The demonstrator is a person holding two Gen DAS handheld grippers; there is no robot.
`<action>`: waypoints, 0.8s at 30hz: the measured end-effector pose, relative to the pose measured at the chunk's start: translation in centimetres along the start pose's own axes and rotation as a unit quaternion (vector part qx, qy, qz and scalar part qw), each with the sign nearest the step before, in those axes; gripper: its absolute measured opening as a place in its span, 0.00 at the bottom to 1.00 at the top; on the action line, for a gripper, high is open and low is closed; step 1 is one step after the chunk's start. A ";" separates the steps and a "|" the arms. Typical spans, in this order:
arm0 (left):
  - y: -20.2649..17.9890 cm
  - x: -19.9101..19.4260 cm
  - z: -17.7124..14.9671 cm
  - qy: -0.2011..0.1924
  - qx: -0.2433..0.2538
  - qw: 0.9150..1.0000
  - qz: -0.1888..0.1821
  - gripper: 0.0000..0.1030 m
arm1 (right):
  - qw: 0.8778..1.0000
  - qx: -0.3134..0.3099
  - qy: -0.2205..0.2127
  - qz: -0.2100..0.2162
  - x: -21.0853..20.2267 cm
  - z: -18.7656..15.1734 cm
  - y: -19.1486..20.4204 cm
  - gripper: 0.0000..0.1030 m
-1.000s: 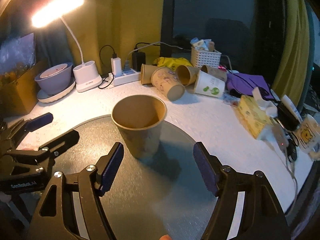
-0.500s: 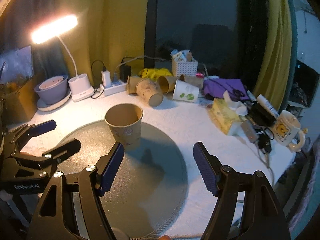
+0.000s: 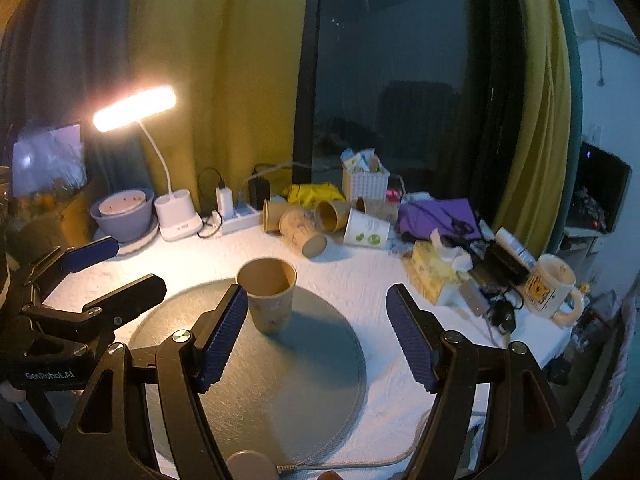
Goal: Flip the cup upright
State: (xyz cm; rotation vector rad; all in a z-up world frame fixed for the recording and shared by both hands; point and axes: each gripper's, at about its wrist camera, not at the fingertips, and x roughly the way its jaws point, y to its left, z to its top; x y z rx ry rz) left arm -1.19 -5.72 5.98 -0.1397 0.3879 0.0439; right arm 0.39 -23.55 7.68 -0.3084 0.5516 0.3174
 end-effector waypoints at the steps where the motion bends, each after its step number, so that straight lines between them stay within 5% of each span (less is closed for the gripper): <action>1: -0.1 -0.4 0.2 -0.006 0.000 1.000 0.005 0.93 | 1.000 -0.002 -0.006 -0.001 -0.4 0.2 0.1 0.73; 8: -0.2 -2.6 1.5 -0.044 0.007 0.999 0.024 0.93 | 1.000 -0.006 -0.028 -0.004 -2.2 0.9 0.5 0.73; 24: -0.5 -1.8 1.4 -0.040 0.027 0.999 0.013 0.93 | 1.000 0.000 -0.026 -0.001 -1.9 0.3 0.1 0.76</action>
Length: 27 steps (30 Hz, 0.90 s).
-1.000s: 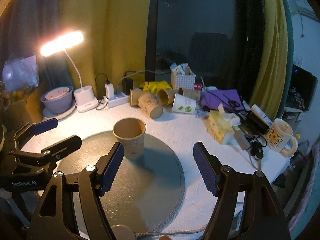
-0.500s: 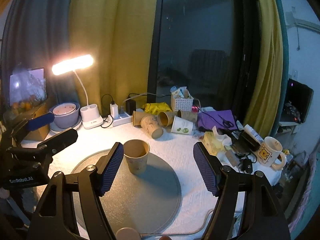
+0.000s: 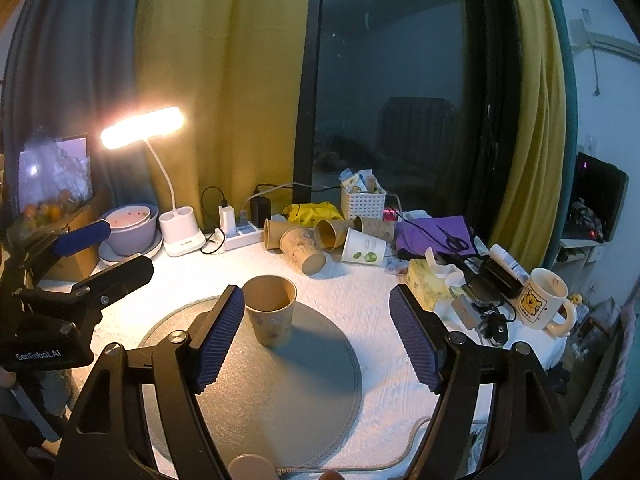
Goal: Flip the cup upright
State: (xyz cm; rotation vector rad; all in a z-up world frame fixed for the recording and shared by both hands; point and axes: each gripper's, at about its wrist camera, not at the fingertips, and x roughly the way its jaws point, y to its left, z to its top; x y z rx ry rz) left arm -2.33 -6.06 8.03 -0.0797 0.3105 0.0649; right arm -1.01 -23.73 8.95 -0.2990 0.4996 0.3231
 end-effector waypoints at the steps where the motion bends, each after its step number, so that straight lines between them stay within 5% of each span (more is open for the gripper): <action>1: 0.0 0.0 0.0 0.000 0.000 1.000 0.000 0.93 | 1.000 0.000 0.000 0.000 0.0 0.0 0.0 0.76; 27: -0.2 0.3 0.0 0.002 0.006 1.000 -0.005 0.93 | 1.000 0.000 0.002 0.000 0.2 -0.4 0.1 0.76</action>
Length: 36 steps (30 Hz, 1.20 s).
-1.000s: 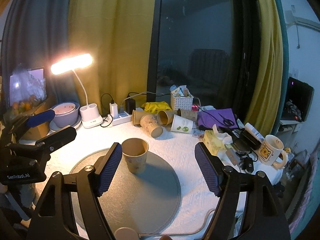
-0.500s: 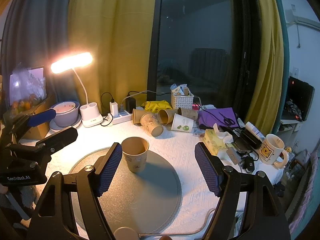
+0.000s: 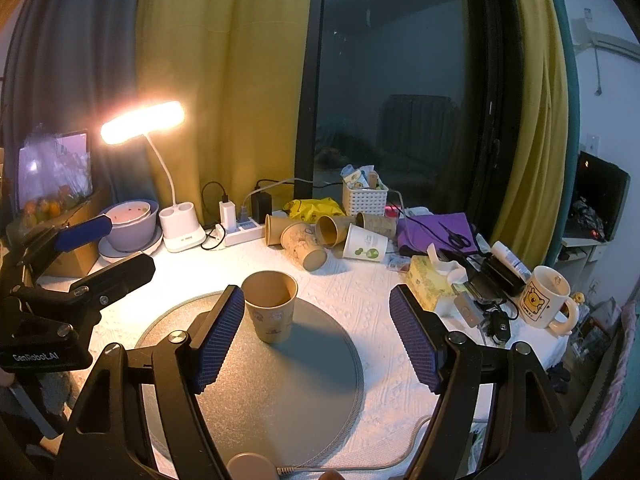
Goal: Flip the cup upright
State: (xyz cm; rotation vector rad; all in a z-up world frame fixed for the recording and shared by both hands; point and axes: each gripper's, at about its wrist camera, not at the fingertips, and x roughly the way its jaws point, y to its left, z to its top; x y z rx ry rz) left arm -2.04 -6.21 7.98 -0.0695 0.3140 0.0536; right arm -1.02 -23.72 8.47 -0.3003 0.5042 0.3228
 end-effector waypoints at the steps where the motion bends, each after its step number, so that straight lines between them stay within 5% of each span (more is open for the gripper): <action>1: 0.0 0.0 0.0 0.000 0.000 1.000 0.000 0.93 | 1.000 0.000 0.000 0.000 0.0 0.1 0.0 0.76; 36: -0.1 0.0 0.0 0.000 0.002 1.000 0.000 0.93 | 1.000 -0.001 0.002 0.001 0.1 0.0 -0.1 0.76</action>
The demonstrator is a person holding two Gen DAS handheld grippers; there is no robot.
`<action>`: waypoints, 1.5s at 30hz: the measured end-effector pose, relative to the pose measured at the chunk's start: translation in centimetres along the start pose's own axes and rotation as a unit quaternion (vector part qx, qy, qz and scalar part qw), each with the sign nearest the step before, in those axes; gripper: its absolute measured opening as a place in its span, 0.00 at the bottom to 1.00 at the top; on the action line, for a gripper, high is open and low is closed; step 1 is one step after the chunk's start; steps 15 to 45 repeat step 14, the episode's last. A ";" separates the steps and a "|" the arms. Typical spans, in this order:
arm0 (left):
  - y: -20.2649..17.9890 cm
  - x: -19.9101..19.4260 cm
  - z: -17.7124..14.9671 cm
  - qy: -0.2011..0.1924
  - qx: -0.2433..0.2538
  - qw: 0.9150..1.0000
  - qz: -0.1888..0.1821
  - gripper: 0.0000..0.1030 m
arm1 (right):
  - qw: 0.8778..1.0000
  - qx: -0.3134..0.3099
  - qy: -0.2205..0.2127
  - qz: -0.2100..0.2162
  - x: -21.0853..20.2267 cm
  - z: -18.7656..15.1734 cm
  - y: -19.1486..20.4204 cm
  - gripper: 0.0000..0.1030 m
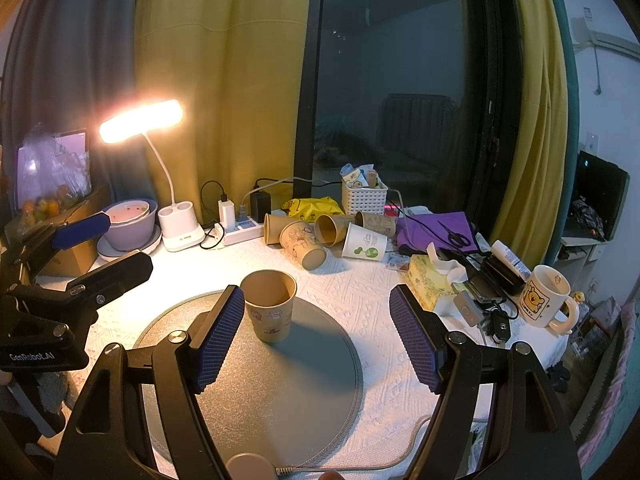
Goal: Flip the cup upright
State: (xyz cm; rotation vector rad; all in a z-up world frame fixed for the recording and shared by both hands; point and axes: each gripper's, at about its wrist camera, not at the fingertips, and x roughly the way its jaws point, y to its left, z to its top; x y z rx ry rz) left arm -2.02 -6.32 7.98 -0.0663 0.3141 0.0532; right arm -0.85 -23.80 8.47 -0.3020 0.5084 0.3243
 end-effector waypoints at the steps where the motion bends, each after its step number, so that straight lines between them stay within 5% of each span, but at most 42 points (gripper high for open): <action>1: 0.0 -0.1 0.0 0.000 0.000 1.000 0.000 0.93 | 1.000 0.000 0.000 0.000 0.0 0.1 0.0 0.76; 45: 0.0 0.0 0.0 0.000 0.000 1.000 -0.002 0.93 | 1.000 0.000 0.000 0.001 0.0 -0.1 -0.1 0.76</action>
